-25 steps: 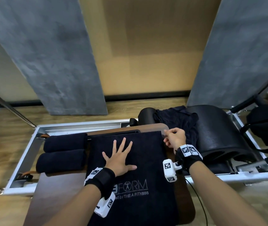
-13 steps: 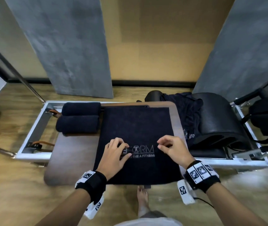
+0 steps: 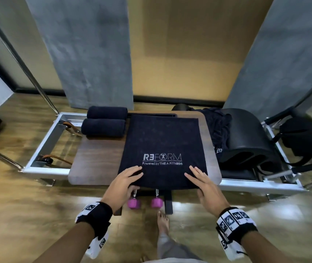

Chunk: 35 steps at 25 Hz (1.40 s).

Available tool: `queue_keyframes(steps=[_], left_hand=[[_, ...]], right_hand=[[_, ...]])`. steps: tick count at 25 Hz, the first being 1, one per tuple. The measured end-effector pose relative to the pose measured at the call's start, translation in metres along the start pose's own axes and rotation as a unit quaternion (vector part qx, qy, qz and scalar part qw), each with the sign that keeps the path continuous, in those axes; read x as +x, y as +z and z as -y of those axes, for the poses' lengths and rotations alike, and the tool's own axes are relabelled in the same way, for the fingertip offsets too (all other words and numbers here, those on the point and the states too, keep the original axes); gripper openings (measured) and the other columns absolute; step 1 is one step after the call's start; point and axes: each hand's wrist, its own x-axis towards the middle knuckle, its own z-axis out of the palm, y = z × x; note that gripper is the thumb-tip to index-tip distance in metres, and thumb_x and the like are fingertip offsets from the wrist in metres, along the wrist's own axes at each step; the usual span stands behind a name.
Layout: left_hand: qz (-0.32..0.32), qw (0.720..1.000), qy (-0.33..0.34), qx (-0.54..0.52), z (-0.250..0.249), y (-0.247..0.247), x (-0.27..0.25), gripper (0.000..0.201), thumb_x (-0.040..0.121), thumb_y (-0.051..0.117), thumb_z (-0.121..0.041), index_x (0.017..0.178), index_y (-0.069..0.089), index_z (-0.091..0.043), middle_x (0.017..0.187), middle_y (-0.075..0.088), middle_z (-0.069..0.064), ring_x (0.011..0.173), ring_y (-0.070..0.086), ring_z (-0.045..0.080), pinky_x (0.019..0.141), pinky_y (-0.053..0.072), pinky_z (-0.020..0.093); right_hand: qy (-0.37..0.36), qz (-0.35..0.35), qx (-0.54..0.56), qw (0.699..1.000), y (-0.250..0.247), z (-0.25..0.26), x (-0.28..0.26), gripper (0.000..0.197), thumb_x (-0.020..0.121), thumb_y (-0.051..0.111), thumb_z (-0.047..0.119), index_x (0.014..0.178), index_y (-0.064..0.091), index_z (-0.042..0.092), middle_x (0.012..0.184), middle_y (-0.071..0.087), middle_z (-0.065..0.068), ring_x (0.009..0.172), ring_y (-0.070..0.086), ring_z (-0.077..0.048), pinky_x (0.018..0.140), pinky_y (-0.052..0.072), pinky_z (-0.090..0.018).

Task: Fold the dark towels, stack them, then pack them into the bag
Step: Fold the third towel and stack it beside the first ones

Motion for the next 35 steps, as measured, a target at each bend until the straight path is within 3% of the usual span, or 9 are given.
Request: queue_keyframes(steps=[3, 5, 7, 11, 14, 20, 25, 30, 35], left_hand=[[-0.039, 0.996, -0.034, -0.070, 0.001, -0.007, 0.000, 0.030, 0.099, 0.070, -0.002, 0.124, 0.079, -0.015, 0.140, 0.067, -0.012, 0.137, 0.056, 0.003, 0.114, 0.047, 0.027], [-0.062, 0.989, -0.075, -0.110, 0.001, -0.018, 0.005, 0.016, 0.099, 0.073, -0.018, 0.110, 0.083, -0.024, 0.116, 0.078, -0.019, 0.115, 0.069, -0.001, 0.102, 0.056, 0.034], [-0.086, 0.980, -0.100, -0.148, -0.002, -0.032, 0.017, 0.003, 0.094, 0.080, -0.031, 0.092, 0.082, -0.033, 0.094, 0.078, -0.022, 0.095, 0.072, -0.003, 0.088, 0.058, 0.030], [-0.168, 0.959, -0.104, -0.201, -0.006, -0.058, 0.057, 0.014, 0.079, 0.092, -0.036, 0.075, 0.079, -0.032, 0.078, 0.077, -0.015, 0.079, 0.072, 0.001, 0.072, 0.051, 0.013], [-0.205, 0.949, -0.119, -0.206, -0.004, -0.070, 0.094, 0.011, 0.082, 0.090, -0.029, 0.078, 0.081, -0.026, 0.081, 0.078, -0.014, 0.083, 0.072, 0.002, 0.075, 0.052, 0.015], [-0.221, 0.954, -0.149, -0.136, 0.010, -0.073, 0.169, 0.008, 0.092, 0.081, -0.027, 0.085, 0.078, -0.025, 0.082, 0.074, -0.018, 0.085, 0.068, -0.002, 0.081, 0.047, 0.020], [-0.178, 0.955, -0.216, -0.102, 0.029, -0.063, 0.218, 0.013, 0.093, 0.081, -0.028, 0.090, 0.080, -0.015, 0.088, 0.076, -0.004, 0.096, 0.068, 0.021, 0.090, 0.052, 0.039], [-0.140, 0.948, -0.279, -0.058, 0.034, -0.051, 0.235, 0.015, 0.096, 0.078, -0.025, 0.105, 0.075, -0.014, 0.104, 0.073, 0.004, 0.107, 0.066, 0.027, 0.087, 0.052, 0.037], [-0.180, 0.973, -0.121, 0.081, 0.009, -0.037, 0.232, 0.030, 0.094, 0.077, -0.016, 0.123, 0.069, -0.012, 0.127, 0.058, 0.004, 0.120, 0.056, 0.024, 0.099, 0.052, 0.046]], right_hand=[[0.038, -0.017, 0.109, 0.993, -0.009, 0.002, -0.001, 0.055, 0.098, 0.050, -0.013, 0.135, 0.069, 0.023, 0.154, 0.051, 0.011, 0.150, 0.035, -0.002, 0.126, 0.028, -0.027], [0.079, -0.039, 0.166, 0.982, -0.023, 0.002, 0.002, 0.041, 0.099, 0.061, -0.003, 0.113, 0.077, 0.033, 0.125, 0.074, 0.013, 0.127, 0.060, 0.000, 0.110, 0.047, -0.026], [0.110, -0.058, 0.203, 0.971, -0.041, -0.001, 0.009, 0.030, 0.094, 0.074, 0.007, 0.094, 0.076, 0.036, 0.094, 0.079, 0.015, 0.099, 0.071, 0.001, 0.090, 0.052, -0.024], [0.159, -0.130, 0.327, 0.922, -0.074, -0.006, 0.037, 0.005, 0.084, 0.085, 0.012, 0.086, 0.081, 0.011, 0.082, 0.080, -0.002, 0.082, 0.075, -0.015, 0.075, 0.056, -0.024], [0.169, -0.170, 0.395, 0.887, -0.094, -0.011, 0.074, 0.007, 0.086, 0.082, 0.008, 0.090, 0.079, 0.002, 0.084, 0.079, -0.011, 0.080, 0.072, -0.018, 0.064, 0.053, -0.018], [0.183, -0.162, 0.386, 0.890, -0.113, -0.040, 0.158, 0.013, 0.094, 0.073, 0.004, 0.105, 0.077, -0.002, 0.100, 0.077, -0.019, 0.098, 0.074, -0.029, 0.092, 0.058, -0.042], [0.236, -0.152, 0.360, 0.890, -0.099, -0.078, 0.206, 0.010, 0.089, 0.080, 0.008, 0.097, 0.080, 0.001, 0.094, 0.079, -0.016, 0.097, 0.075, -0.032, 0.096, 0.058, -0.045], [0.284, -0.164, 0.320, 0.889, -0.093, -0.091, 0.225, 0.006, 0.087, 0.083, 0.014, 0.085, 0.078, 0.014, 0.080, 0.077, -0.010, 0.072, 0.071, -0.025, 0.071, 0.061, -0.042], [0.208, -0.235, 0.258, 0.914, -0.095, -0.080, 0.224, 0.014, 0.088, 0.078, 0.005, 0.081, 0.078, 0.017, 0.073, 0.075, 0.002, 0.071, 0.072, -0.015, 0.073, 0.057, -0.026]])
